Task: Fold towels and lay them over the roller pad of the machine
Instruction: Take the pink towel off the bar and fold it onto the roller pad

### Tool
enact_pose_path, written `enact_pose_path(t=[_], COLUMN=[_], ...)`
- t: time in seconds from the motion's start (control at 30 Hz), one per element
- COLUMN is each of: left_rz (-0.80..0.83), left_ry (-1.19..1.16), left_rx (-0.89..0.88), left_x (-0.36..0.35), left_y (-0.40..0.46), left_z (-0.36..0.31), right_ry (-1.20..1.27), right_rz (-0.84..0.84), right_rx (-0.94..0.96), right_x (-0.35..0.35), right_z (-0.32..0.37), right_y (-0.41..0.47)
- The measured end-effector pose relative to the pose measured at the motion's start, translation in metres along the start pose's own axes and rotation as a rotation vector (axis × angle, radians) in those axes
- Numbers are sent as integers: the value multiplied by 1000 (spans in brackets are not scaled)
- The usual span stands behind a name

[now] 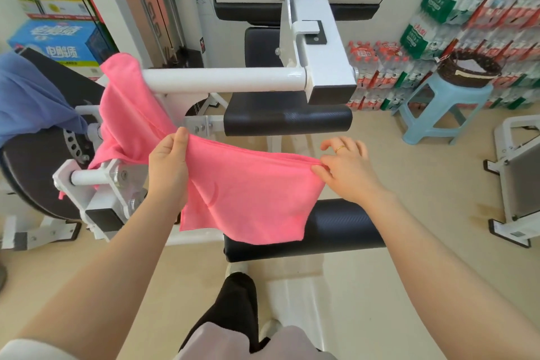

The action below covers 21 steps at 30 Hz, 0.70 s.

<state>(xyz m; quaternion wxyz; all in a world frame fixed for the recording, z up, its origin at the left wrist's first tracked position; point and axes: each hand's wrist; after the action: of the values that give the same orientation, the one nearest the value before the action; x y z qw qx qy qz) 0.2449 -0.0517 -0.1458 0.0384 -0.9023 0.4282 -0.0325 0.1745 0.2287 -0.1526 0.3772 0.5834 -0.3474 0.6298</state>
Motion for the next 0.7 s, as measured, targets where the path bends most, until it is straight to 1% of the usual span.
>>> enact_pose_path(t=[0.1, 0.13, 0.2, 0.23, 0.27, 0.33, 0.43, 0.53, 0.6, 0.63, 0.7], left_rz=[-2, 5, 21, 33, 48, 82, 127, 177, 224, 240, 255], left_ry=[153, 181, 174, 161, 150, 120, 110, 162, 281, 354, 435], left_rx=[-127, -156, -164, -162, -163, -166, -152, -87, -63, -59, -35], left_x=[-5, -8, -14, -16, -17, -18, -19, -18, -14, -13, -11], left_y=[19, 26, 41, 47, 53, 62, 65, 60, 52, 45, 27], left_z=[-4, -6, -13, -16, -17, -19, -14, -2, 14, 22, 38], right_ry=[-34, -35, -3, 78, 215, 526, 746, 1045, 1133, 1128, 994], right_rz=[25, 3, -126, -212, -284, -316, -348, -294, -174, -91, 69], right_rx=[-167, -214, -271, -290, -312, -354, -352, -348, -345, -357, -379], right_x=[-5, -3, 3, 9, 15, 26, 29, 21, 9, 1, -16], right_z=[-14, -16, -19, -20, -20, -20, -25, -32, -38, -41, -47], right_y=[14, 21, 37, 47, 56, 67, 66, 46, 29, 20, 5])
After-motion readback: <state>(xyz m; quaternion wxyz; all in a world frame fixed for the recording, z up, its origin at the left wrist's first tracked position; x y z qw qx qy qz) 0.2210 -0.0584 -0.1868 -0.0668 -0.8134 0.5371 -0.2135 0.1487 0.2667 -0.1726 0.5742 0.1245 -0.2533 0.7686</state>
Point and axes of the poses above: each hand's wrist, its own y-axis towards the middle knuckle, its own x-axis out of the back of the hand, z = x × y, and after that the axes turned 1 degree about y, right-handed
